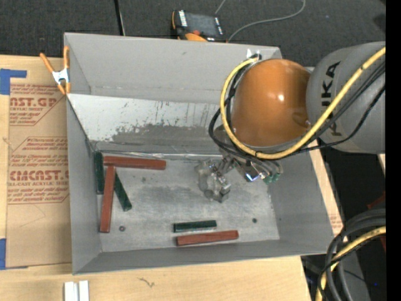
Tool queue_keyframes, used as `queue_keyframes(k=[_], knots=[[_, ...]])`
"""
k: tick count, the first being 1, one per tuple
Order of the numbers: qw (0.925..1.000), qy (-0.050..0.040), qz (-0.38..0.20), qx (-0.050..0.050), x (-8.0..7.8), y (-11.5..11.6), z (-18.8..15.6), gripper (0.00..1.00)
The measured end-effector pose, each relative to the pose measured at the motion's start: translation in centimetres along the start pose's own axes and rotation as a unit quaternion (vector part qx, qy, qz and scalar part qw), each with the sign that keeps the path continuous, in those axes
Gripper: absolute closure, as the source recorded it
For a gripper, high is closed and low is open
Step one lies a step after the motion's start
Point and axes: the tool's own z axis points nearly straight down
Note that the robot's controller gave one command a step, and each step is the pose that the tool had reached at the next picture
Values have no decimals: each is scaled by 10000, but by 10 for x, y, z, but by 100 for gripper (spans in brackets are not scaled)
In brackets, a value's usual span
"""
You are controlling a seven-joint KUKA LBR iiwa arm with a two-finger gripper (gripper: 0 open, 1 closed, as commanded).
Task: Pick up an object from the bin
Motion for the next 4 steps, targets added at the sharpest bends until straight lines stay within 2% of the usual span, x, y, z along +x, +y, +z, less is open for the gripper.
queue_keyframes(k=[1, 2, 3, 4], knots=[[9999, 54, 144, -44, -9, 64, 44, 100], [9998, 39, 174, -25, -8, 59, 41, 0], [9997, -45, 260, 6, 18, 48, 134, 0], [9997, 44, 257, -16, 21, 49, 132, 100]])
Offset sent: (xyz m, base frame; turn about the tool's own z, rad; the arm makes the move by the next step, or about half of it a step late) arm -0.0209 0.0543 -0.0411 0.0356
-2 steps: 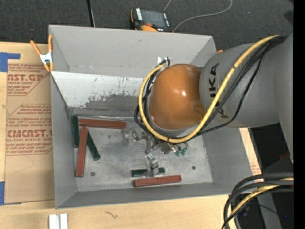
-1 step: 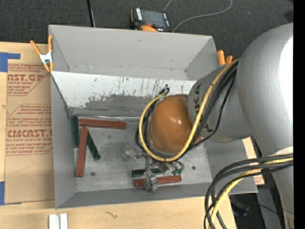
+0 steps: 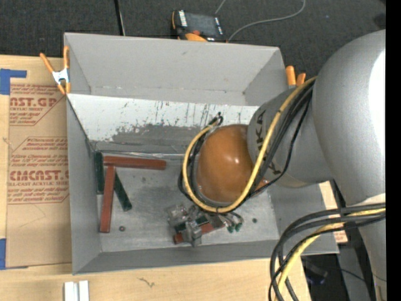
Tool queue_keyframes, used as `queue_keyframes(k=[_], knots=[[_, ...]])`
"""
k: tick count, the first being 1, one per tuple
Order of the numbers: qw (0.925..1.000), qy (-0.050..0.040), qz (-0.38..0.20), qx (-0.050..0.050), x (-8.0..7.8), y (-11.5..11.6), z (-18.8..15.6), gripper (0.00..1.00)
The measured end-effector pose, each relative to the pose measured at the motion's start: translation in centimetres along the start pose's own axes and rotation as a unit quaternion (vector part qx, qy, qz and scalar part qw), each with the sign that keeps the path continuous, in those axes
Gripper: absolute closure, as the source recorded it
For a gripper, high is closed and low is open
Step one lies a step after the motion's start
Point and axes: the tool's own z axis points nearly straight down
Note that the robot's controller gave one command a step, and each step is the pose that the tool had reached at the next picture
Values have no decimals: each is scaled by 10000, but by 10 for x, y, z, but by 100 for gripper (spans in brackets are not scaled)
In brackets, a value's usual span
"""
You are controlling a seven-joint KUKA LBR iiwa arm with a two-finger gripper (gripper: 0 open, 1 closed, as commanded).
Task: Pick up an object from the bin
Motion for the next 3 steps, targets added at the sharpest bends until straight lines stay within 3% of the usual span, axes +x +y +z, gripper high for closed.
queue_keyframes(k=[1, 2, 3], knots=[[9958, -42, -916, 18, -15, -33, -141, 100], [9958, -11, -920, -7, -14, -31, -137, 0], [9997, -40, 233, 5, -25, -34, -221, 0]])
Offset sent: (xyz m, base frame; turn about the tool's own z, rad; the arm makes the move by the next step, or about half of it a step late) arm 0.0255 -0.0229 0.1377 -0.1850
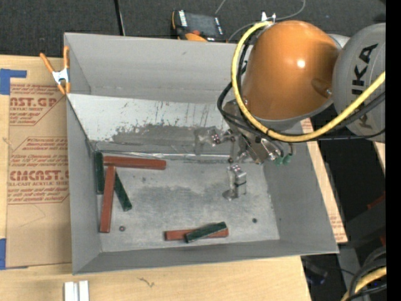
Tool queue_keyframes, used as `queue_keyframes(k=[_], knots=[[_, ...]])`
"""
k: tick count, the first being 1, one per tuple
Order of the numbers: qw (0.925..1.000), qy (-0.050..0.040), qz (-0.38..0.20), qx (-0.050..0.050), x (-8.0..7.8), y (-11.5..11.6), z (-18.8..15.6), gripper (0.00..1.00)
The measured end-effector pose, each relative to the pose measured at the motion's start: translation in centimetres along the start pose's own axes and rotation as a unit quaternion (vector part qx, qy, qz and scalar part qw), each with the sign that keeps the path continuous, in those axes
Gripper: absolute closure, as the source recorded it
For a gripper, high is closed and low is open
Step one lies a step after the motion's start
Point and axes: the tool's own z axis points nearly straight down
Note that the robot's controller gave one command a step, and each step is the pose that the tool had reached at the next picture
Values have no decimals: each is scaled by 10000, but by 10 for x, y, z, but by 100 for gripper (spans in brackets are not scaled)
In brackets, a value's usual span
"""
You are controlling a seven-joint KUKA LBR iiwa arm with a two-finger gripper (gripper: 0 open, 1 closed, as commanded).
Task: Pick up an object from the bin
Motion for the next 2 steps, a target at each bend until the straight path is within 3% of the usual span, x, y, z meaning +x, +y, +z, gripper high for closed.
queue_keyframes(k=[1, 2], knots=[[9990, 74, -431, -32, 4, 64, 120, 0], [9903, 72, -1390, -25, 17, 14, 209, 0]])
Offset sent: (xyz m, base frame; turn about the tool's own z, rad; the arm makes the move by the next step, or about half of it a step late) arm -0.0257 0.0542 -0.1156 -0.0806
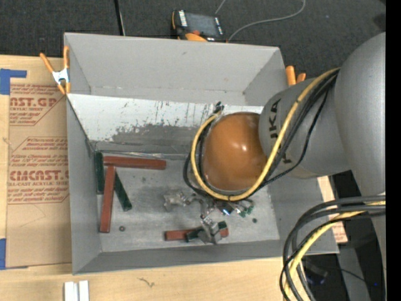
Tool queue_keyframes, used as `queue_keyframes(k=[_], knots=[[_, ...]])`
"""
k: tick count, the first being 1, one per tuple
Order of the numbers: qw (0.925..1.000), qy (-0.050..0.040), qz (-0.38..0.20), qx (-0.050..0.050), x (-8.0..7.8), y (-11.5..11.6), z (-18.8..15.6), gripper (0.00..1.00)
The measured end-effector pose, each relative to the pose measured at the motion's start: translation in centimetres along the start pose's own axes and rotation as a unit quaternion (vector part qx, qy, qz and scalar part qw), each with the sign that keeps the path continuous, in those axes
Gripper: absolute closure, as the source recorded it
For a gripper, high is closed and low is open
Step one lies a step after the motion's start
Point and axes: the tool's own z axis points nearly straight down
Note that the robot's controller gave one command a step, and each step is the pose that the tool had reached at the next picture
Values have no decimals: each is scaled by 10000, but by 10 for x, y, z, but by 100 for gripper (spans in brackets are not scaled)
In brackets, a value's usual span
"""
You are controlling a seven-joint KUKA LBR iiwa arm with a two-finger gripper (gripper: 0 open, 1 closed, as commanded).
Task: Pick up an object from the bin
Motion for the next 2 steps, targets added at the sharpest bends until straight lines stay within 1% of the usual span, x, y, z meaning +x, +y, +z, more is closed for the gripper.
queue_keyframes(k=[1, 2], knots=[[9998, -67, 208, 19, 23, -4, 11, 0], [9991, -45, -424, 29, 20, -57, 11, 0]])
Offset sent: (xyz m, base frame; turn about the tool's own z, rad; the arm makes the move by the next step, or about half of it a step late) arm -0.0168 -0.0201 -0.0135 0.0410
